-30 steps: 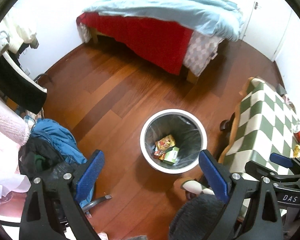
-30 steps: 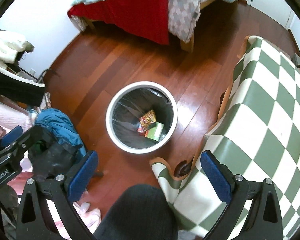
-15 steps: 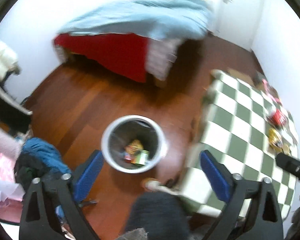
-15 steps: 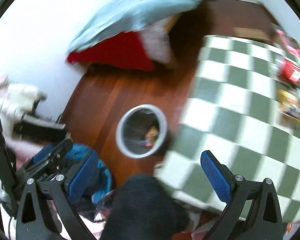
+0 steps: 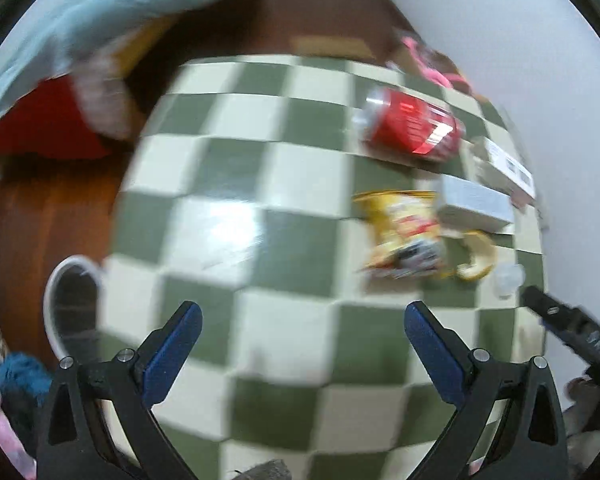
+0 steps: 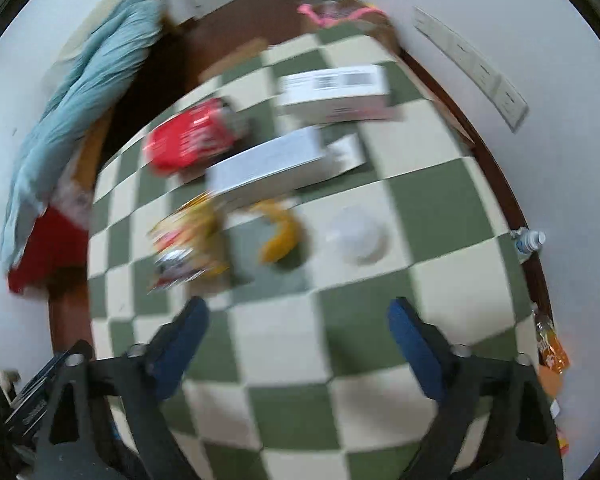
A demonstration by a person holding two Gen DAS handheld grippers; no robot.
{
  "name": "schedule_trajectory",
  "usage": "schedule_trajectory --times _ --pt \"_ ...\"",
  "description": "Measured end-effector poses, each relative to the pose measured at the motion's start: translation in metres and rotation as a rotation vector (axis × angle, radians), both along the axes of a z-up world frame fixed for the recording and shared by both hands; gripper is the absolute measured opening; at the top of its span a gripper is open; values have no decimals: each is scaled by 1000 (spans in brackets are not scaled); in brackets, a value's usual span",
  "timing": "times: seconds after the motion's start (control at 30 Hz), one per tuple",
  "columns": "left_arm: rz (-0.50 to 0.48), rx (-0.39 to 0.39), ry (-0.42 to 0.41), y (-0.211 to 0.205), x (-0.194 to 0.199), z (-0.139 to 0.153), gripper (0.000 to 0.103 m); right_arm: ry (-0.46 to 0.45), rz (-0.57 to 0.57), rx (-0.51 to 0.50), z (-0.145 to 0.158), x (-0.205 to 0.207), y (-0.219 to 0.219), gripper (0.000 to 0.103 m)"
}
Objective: Collect trash
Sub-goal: 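Move both tools back over the table, then grasp the yellow snack bag with the left tool while the right tool grasps the plastic cup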
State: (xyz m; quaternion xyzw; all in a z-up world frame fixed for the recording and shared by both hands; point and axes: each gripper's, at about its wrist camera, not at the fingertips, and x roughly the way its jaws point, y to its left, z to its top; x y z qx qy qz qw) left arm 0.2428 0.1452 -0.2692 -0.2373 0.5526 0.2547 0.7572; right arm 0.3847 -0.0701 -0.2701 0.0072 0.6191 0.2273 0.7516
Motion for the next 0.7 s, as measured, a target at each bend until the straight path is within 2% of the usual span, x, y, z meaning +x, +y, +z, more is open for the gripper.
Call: schedule_trajectory --times 0.17,0.33,0.4,0.47,0.5,0.57,0.7 --pt "-76 -45 69 -10 72 -31 103 20 -22 -2 -23 24 1 73" --pt "-110 -80 96 -14 102 -56 102 32 -16 -13 -44 40 6 67" --pt "-119 -86 102 -17 106 -62 94 37 -7 -24 -49 39 8 63" --pt "-108 -97 109 -18 108 -68 62 15 9 -22 -49 38 11 60" --pt "-104 -101 111 -18 107 -70 56 2 23 -36 -50 37 14 58" --pt "-90 -78 92 -19 103 -66 48 -19 45 -66 -48 34 20 49" --pt "-92 -21 88 -25 89 -61 46 -105 114 -130 -48 21 27 43"
